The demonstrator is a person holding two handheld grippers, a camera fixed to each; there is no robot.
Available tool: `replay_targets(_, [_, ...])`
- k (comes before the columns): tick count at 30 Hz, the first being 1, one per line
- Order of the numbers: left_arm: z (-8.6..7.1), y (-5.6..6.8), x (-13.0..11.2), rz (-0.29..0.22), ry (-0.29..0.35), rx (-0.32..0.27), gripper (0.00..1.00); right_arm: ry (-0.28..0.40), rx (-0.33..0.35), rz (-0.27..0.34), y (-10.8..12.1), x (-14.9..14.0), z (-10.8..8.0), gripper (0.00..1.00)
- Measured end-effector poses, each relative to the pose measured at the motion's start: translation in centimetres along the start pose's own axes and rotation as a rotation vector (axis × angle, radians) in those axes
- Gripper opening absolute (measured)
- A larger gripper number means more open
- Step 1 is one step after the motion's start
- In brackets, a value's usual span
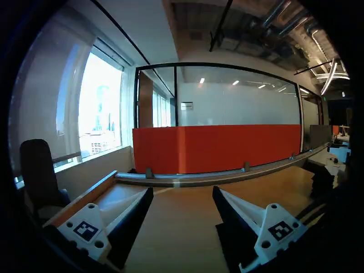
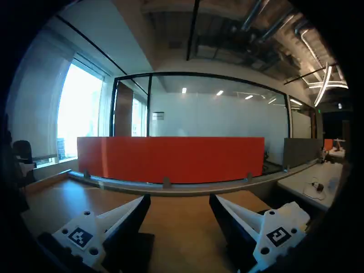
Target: Fold towel
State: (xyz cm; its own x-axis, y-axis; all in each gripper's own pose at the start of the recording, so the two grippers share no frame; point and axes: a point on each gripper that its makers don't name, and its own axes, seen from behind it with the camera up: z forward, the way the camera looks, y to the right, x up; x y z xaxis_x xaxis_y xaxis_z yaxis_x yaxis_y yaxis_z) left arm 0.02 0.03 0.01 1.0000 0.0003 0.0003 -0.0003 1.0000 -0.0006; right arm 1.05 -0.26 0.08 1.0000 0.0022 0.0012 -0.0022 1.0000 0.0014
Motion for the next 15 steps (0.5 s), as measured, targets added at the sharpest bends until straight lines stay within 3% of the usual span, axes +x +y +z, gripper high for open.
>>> replay_targets(8, [0.3, 1.6, 0.6, 0.046, -0.045, -0.073, 0.97, -0.044, 0.071, -0.049, -1.5, 1.1, 0.3, 1.0])
replay_targets(15, [0.0, 3.6, 0.4, 0.076, -0.12, -0.19, 0.96, -0.134, 0.213, -0.127, -4.3, 0.4, -0.4, 1.0])
